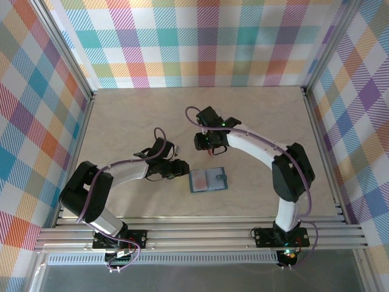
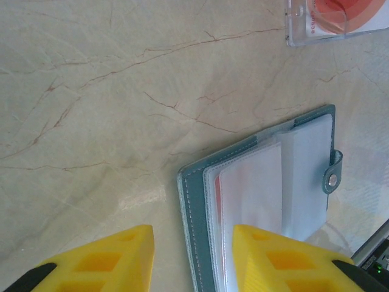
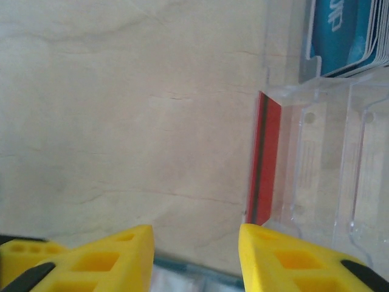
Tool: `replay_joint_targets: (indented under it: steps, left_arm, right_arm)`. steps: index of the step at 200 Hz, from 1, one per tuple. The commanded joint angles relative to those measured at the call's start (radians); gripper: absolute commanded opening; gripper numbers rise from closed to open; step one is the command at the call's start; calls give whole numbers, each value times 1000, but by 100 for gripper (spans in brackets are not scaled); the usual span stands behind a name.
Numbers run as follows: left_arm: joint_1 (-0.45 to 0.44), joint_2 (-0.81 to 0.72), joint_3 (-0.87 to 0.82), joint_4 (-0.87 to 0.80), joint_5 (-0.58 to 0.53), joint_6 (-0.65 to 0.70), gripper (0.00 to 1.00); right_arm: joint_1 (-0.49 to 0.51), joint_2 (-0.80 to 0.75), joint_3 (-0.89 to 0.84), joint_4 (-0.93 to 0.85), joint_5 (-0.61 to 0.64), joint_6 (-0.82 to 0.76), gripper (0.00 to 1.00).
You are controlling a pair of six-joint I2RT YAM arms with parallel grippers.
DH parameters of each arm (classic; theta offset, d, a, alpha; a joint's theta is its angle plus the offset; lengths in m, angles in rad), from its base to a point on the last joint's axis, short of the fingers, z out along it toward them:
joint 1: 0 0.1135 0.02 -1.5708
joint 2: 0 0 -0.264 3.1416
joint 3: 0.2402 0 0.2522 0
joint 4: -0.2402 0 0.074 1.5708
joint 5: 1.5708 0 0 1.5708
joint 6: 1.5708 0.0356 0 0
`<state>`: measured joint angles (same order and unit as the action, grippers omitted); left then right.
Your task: Put the credit cards into the card holder
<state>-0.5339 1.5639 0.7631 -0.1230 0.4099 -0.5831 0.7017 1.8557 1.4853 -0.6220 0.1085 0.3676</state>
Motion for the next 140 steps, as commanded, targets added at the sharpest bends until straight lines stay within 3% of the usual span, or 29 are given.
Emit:
replay_joint_targets:
  steps: [1, 140]
  left_arm:
    - [6, -4, -10, 17, 4, -4, 39]
    - [8, -5, -11, 15, 0, -2, 39]
  right_arm:
    - [-23, 36, 44, -70, -12, -43, 40]
    - [-68, 153, 68, -43, -158, -47, 38]
